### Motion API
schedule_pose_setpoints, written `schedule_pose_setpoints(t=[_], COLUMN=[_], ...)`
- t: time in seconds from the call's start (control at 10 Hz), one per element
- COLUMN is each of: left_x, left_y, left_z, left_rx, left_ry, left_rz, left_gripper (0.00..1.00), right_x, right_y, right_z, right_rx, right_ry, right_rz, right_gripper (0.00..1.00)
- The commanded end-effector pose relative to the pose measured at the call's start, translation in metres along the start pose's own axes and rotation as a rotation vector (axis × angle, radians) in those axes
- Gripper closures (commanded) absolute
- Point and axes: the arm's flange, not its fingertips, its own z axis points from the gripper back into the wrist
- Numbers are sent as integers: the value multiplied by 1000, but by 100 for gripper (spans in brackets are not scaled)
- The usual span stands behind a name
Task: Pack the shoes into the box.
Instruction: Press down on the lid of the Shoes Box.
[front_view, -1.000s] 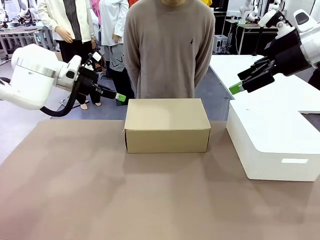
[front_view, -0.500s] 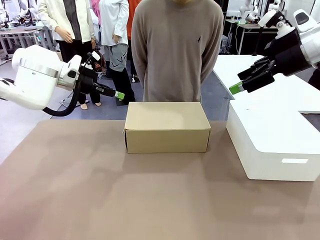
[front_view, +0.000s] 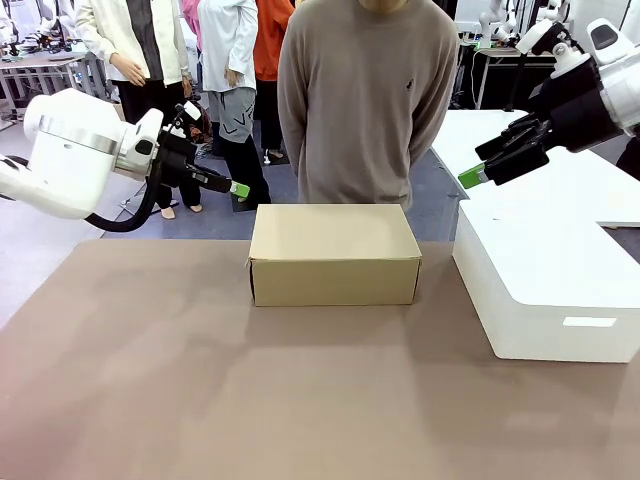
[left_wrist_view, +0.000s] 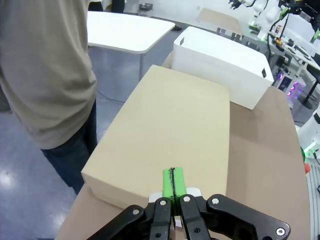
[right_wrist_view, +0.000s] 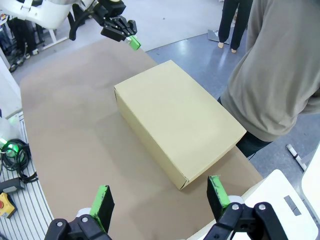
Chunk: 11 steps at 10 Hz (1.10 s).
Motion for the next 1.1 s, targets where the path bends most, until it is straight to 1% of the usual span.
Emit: schedule_pose_setpoints(t=[0.0, 0.3, 0.4, 0.5, 0.6, 0.7, 0.8, 0.9, 1.0], left_x=[-1, -1, 0, 10, 17, 23, 29, 32, 35], left_y=[-2, -2, 0, -18, -31, -44, -59, -70, -83], left_z=[2, 2, 0, 8, 17, 28, 42, 49, 57], left_rx=[-7, -7, 0, 36, 85, 104, 139, 134, 130], left_ry=[1, 1, 0, 52, 100, 125, 179, 218, 247], left_rz=[-8, -8, 0, -24, -41, -52, -65, -63, -59], left_gripper=[100, 100, 100, 100, 100, 100, 100, 100, 100], right_x=[0, 0, 0, 18, 39, 51, 70, 81, 91], right_y=[-4, -4, 0, -2, -2, -3, -3, -4, -9], right_z=[-2, -2, 0, -4, -9, -14, -25, -34, -48], right_rx=[15, 15, 0, -49, -30, -48, -57, -53, -56], right_ry=[-23, -23, 0, 49, 66, 71, 115, 148, 189], right_rz=[16, 16, 0, -35, -73, -82, -90, -75, -67], right_gripper=[0, 0, 0, 0, 0, 0, 0, 0, 7])
